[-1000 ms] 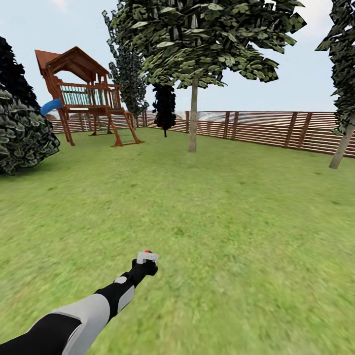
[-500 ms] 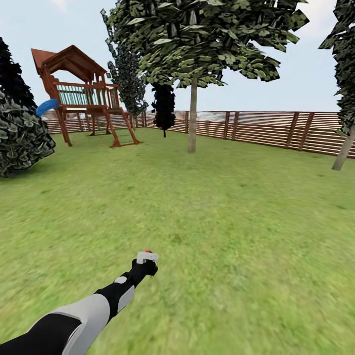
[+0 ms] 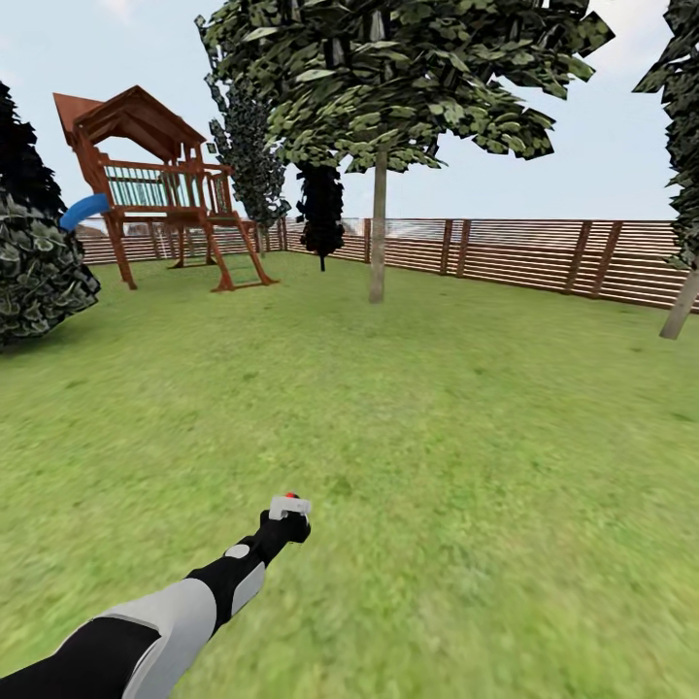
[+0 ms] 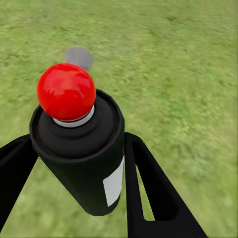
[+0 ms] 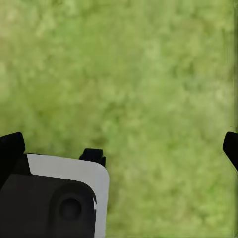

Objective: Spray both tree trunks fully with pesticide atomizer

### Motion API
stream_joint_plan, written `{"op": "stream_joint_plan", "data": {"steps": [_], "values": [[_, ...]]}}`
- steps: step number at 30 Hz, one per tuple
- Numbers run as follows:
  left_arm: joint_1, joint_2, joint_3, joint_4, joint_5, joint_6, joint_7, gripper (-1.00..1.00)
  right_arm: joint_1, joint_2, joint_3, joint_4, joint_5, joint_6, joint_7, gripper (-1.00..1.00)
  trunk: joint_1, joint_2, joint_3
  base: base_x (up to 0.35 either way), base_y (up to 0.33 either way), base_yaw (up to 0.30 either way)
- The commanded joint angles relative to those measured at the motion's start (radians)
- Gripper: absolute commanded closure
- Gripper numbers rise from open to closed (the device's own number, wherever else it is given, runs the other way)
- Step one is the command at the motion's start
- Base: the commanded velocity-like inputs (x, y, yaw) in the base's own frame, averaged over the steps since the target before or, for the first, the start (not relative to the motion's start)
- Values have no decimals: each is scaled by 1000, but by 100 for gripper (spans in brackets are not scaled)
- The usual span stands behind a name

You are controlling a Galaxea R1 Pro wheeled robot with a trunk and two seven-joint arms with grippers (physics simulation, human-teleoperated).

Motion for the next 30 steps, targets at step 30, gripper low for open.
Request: {"op": "stream_joint_plan", "data": {"steps": [30], "values": [[0, 0, 0, 0, -2, 0, 4, 100, 0, 0, 0, 0, 0, 0, 0, -100, 0, 0, 0, 350, -105, 0]]}}
